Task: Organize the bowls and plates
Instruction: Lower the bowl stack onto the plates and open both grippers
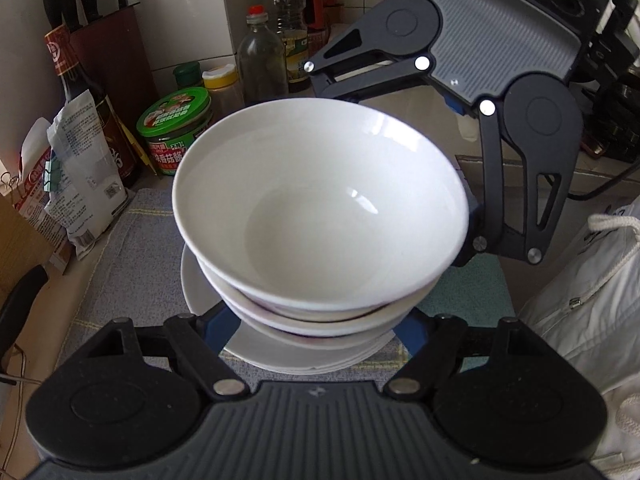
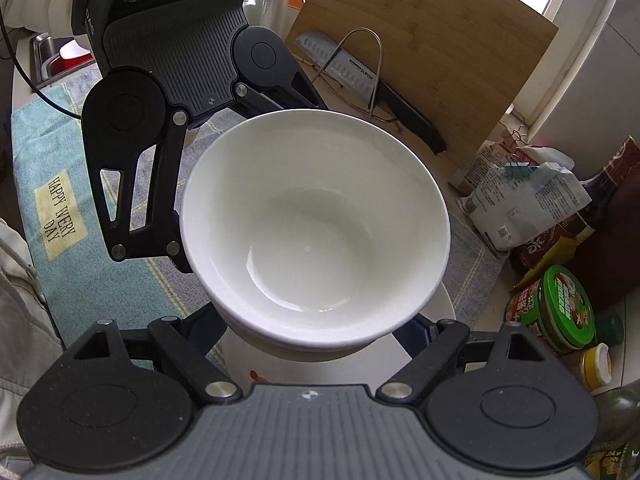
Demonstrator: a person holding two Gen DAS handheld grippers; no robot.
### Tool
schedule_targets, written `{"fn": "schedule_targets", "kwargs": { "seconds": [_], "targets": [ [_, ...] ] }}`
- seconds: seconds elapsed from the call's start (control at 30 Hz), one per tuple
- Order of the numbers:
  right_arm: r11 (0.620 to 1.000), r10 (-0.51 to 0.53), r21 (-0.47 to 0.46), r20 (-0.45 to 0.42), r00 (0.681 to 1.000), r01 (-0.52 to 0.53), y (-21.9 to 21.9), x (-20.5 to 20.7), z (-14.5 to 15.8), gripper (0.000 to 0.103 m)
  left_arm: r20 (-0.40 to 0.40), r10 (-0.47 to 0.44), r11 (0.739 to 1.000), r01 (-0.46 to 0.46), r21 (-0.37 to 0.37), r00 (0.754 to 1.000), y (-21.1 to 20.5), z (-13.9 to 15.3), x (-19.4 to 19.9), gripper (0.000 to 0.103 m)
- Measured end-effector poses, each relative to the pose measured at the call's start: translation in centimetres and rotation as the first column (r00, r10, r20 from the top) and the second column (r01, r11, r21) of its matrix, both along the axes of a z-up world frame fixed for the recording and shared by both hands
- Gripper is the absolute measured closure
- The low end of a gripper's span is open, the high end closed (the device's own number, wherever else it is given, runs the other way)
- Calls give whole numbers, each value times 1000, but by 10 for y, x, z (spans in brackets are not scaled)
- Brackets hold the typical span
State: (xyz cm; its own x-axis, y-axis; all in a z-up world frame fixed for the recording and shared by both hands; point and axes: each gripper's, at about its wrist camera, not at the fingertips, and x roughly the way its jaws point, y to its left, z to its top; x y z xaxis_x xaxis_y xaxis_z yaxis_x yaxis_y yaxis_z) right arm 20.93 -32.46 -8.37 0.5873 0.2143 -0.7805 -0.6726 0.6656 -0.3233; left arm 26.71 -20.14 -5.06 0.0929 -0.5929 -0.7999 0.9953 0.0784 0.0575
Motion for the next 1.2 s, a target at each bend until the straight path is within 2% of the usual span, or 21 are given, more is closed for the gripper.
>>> {"fn": "schedule_targets", "kwargs": {
  "seconds": [0.63,1.13,1.2],
  "targets": [
    [998,-55,22,-37,998,56,-28,24,-17,12,-24,6,1000,-5,24,1000,-34,-22,22,23],
    [996,-78,45,-53,996,81,-35,30,-22,12,-24,9,1000,-9,12,1000,-37,-23,25,23],
    [995,-81,53,-54,995,84,-35,30,-22,8,-36,19,1000,-19,7,999,-36,-24,26,21]
  ]
}}
